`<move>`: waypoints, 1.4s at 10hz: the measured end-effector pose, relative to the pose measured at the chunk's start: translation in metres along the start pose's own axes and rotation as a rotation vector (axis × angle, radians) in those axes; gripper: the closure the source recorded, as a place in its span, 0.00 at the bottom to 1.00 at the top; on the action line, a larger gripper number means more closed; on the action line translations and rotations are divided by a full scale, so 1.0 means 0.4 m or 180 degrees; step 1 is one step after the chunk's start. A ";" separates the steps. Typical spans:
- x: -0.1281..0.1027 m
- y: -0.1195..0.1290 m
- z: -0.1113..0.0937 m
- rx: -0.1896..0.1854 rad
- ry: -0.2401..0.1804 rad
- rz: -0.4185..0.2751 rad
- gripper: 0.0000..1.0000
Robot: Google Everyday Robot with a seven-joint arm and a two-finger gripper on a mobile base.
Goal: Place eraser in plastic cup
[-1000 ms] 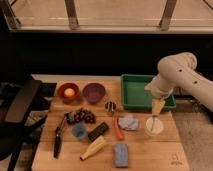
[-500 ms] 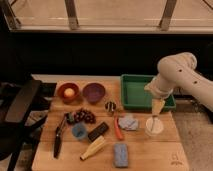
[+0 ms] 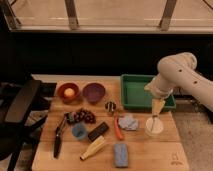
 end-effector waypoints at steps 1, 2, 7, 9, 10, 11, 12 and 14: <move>0.000 0.000 0.000 0.0000 0.0000 0.0000 0.20; 0.000 0.000 0.000 0.0000 0.0000 0.0000 0.20; 0.000 0.000 0.000 0.0000 0.0000 0.0000 0.20; 0.000 0.000 0.000 0.0001 0.0001 0.0000 0.20; 0.000 -0.001 -0.002 0.0003 0.0012 -0.0009 0.20; 0.001 0.002 -0.002 -0.0006 0.0036 -0.0040 0.20; -0.017 0.014 -0.002 -0.0028 0.0052 -0.0234 0.20; -0.082 0.042 0.011 -0.0071 0.0017 -0.0682 0.20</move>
